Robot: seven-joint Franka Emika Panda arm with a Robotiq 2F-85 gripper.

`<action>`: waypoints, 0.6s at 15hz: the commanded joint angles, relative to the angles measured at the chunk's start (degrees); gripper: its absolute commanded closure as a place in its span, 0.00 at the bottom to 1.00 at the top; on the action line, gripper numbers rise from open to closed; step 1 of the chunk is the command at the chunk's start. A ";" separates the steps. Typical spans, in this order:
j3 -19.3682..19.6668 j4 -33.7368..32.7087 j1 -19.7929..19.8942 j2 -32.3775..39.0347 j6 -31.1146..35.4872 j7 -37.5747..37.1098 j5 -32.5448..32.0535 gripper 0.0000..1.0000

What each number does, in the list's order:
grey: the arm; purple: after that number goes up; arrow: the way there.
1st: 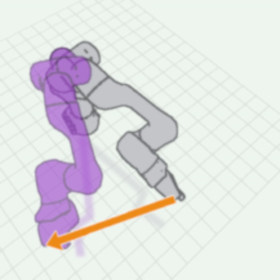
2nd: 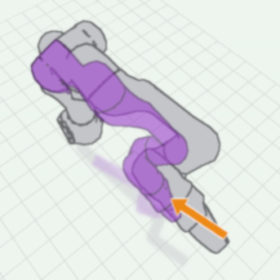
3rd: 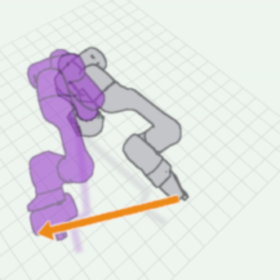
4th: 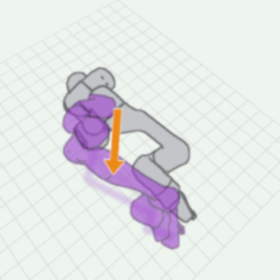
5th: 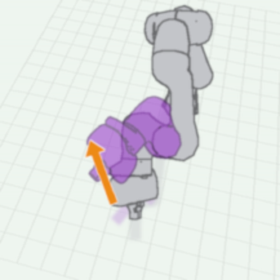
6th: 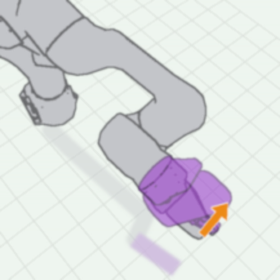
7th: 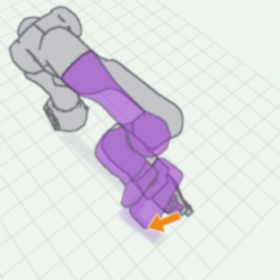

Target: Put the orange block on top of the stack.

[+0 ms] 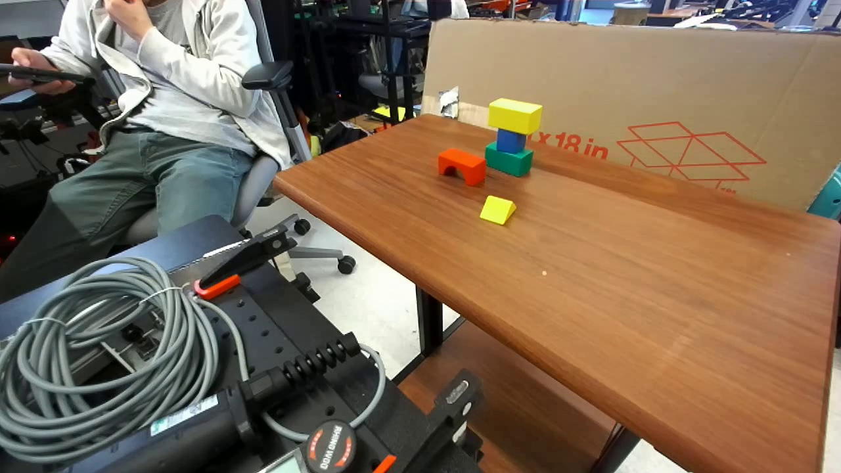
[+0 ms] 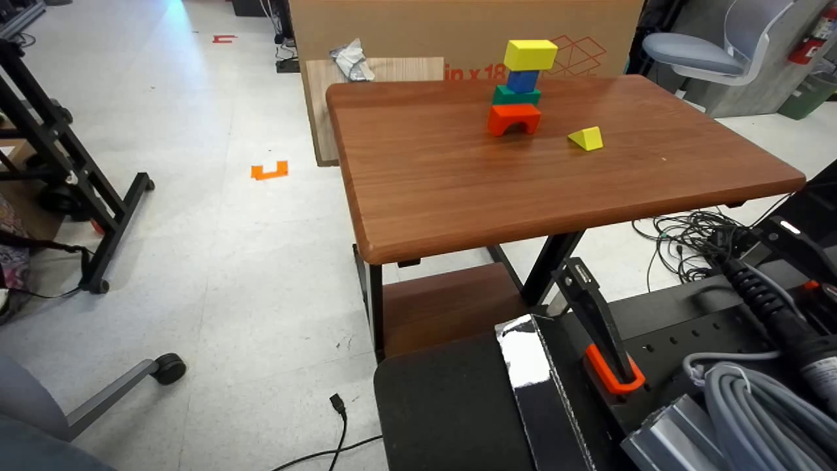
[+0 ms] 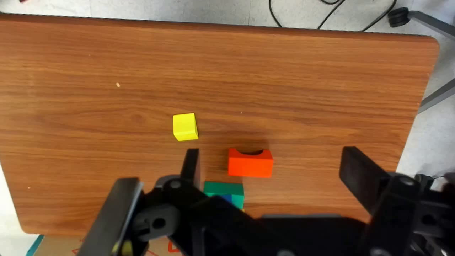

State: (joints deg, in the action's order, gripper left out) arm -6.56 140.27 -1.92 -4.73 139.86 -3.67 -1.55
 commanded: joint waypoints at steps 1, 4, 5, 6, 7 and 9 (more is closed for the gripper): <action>1.47 -4.36 -0.64 8.12 2.83 2.26 2.39 0.00; 1.75 -6.57 -0.65 12.80 3.82 -0.02 1.19 0.00; 1.91 -7.44 -0.80 14.34 4.23 -0.87 0.49 0.00; 2.07 -8.28 -0.92 15.72 4.83 -1.32 0.17 0.00; 2.16 -9.28 -1.00 17.35 5.57 -1.18 0.02 0.00; 2.04 -10.74 -1.05 19.74 6.64 -0.01 0.39 0.00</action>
State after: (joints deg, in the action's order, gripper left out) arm -5.38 132.84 -1.93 10.77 144.45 -3.85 -0.74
